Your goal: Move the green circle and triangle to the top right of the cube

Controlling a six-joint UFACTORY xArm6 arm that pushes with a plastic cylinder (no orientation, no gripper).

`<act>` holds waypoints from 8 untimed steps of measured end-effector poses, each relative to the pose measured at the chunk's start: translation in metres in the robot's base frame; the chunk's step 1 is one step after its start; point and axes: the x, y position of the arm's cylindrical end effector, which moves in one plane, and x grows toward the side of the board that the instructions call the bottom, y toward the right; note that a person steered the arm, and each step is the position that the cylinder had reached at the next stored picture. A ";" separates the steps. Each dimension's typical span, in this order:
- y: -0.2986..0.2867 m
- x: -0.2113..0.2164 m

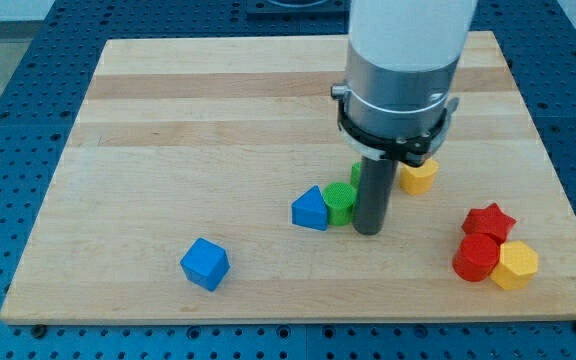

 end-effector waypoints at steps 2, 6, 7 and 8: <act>0.034 -0.015; -0.081 -0.023; -0.054 -0.018; -0.055 0.008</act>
